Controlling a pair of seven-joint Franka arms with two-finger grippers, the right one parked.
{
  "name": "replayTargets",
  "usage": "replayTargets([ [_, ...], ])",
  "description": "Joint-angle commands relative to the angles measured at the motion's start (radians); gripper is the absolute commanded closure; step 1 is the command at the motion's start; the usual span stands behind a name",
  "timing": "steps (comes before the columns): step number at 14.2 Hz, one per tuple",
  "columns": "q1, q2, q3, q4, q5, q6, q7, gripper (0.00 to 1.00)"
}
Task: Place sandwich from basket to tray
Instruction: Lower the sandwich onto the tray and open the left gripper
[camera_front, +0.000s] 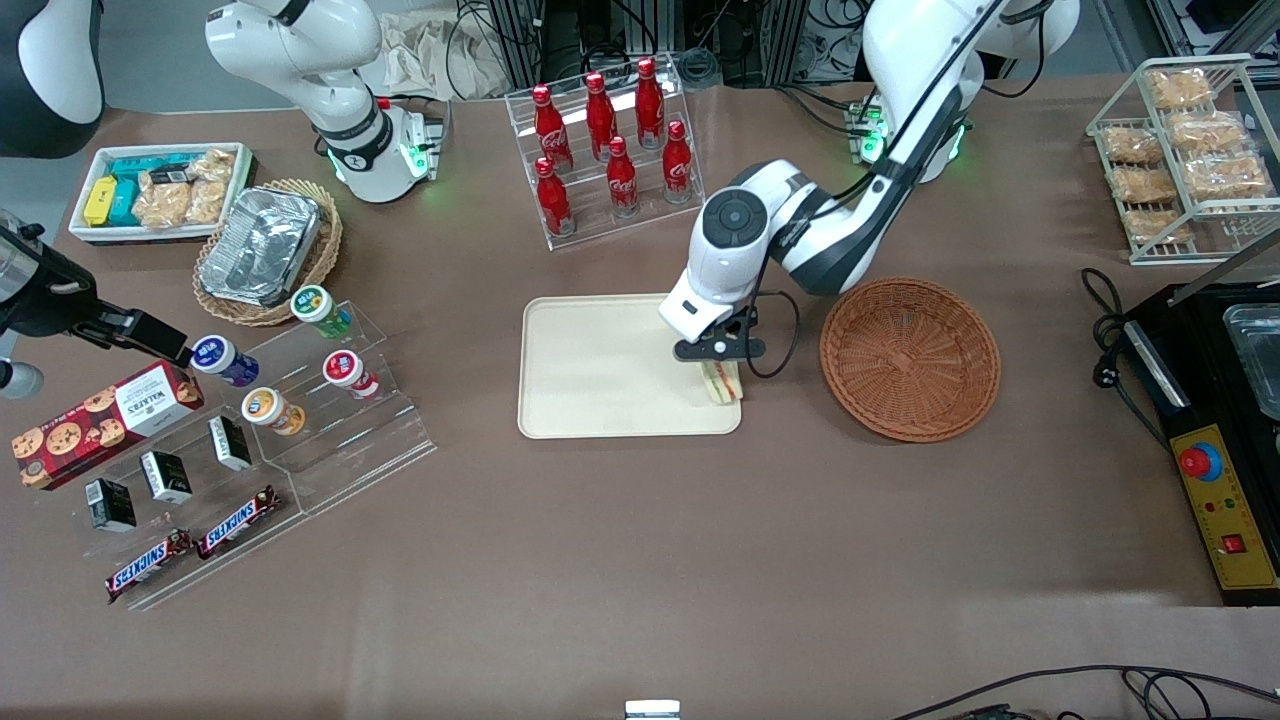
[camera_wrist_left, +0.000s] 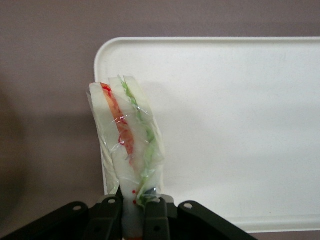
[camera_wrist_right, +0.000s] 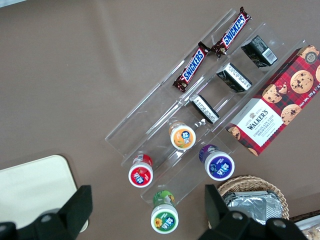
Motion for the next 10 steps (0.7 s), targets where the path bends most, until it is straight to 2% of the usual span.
replayTargets([
  [1,-0.024,0.037,0.012,0.015,0.033,0.039,0.009,1.00],
  [2,-0.022,0.045,0.012,0.015,0.045,0.050,0.009,1.00],
  [3,-0.022,0.048,0.012,0.015,0.045,0.052,0.008,0.81],
  [5,-0.013,0.048,0.016,0.009,0.047,0.052,0.011,0.02],
  [8,-0.003,0.002,0.023,0.001,0.044,0.023,-0.008,0.01],
  [10,0.042,-0.048,0.031,0.017,0.030,-0.066,-0.009,0.01],
])
